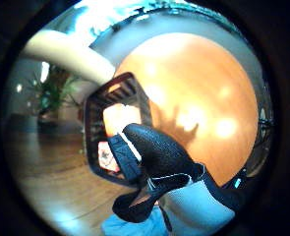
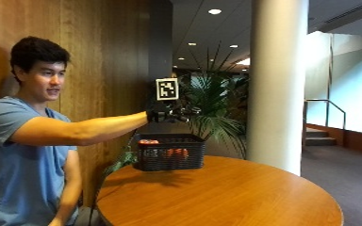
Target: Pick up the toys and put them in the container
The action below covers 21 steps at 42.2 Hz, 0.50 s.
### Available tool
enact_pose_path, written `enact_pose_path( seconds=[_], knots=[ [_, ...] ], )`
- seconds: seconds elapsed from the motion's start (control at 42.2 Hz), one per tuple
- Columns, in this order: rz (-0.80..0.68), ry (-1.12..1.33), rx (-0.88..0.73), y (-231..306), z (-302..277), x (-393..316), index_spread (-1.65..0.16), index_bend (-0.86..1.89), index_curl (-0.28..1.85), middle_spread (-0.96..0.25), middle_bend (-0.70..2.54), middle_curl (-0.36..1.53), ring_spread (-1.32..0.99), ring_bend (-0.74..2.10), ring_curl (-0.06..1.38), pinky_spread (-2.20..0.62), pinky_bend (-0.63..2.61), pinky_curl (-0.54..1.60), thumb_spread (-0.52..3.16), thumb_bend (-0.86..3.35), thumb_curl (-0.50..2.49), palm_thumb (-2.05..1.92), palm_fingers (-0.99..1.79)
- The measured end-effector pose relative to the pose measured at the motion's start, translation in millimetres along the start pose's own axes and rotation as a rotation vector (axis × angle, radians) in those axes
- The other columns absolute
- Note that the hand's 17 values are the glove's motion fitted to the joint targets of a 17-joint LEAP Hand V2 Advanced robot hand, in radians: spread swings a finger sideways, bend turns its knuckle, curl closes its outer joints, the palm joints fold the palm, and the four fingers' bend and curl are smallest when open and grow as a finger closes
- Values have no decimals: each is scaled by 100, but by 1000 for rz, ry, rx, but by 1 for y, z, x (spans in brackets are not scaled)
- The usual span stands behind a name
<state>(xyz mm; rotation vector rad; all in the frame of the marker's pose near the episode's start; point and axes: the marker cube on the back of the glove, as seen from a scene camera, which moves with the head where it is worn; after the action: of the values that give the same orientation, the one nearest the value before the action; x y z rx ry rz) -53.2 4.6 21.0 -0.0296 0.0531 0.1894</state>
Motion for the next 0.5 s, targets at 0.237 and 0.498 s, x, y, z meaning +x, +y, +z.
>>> enact_pose_path(
  seconds=[0.237, 0.498],
  knots=[
    [19, -12, -5, 7, 30, 65, -27, 12, 22, 9, 13, 35, 6, 17, 25, 6, 128, 35, 106, -9, 20, -12, -21],
    [122, -17, -33, 16, 57, 109, -27, 12, 22, 8, 14, 31, 6, 16, 24, 7, 125, 34, 107, -8, 18, -12, -20]
  ],
)
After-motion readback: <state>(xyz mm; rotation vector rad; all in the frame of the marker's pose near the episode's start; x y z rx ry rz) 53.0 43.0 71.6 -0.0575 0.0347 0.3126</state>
